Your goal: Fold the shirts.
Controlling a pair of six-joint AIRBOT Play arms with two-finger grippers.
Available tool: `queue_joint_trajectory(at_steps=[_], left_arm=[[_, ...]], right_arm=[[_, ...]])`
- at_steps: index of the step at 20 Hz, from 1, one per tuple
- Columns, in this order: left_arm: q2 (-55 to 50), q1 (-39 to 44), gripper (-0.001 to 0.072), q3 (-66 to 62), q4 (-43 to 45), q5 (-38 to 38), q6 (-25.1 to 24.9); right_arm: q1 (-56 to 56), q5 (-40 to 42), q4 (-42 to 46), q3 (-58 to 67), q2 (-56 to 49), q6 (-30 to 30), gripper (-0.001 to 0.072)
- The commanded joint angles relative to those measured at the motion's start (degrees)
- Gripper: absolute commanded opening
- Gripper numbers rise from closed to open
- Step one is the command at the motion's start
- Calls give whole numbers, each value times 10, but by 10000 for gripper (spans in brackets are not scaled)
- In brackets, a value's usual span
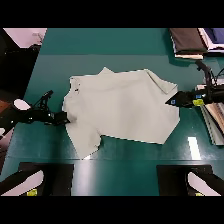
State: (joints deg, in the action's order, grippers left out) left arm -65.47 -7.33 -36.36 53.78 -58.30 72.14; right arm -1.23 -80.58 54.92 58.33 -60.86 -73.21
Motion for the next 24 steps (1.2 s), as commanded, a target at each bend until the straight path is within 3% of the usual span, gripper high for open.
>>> queue_joint_trajectory(at_steps=[1, 3, 8, 12, 16, 17, 20, 24], left_arm=[[4, 4, 35, -28, -9, -20, 9], [12, 5, 35, -59, -9, -28, 9], [23, 5, 35, -95, -11, -29, 9], [23, 5, 35, -95, -11, -28, 9], [23, 5, 35, -95, -11, -31, 9], [23, 5, 36, -95, -11, -34, 9], [23, 4, 35, -95, -11, -48, 9], [64, 4, 34, -133, -2, -44, 31]], right_arm=[[0, -33, 102, -26, 1, -39, 449], [1, -37, 130, -81, 1, -46, 449], [52, 17, 76, -223, 1, -50, 451], [90, 44, 70, -277, 1, -50, 450], [82, 104, 2, -297, 1, -36, 447], [72, 114, -4, -297, 1, -36, 398], [35, 127, -4, -296, 1, -27, 17], [17, 88, 2, -224, 31, -28, 17]])
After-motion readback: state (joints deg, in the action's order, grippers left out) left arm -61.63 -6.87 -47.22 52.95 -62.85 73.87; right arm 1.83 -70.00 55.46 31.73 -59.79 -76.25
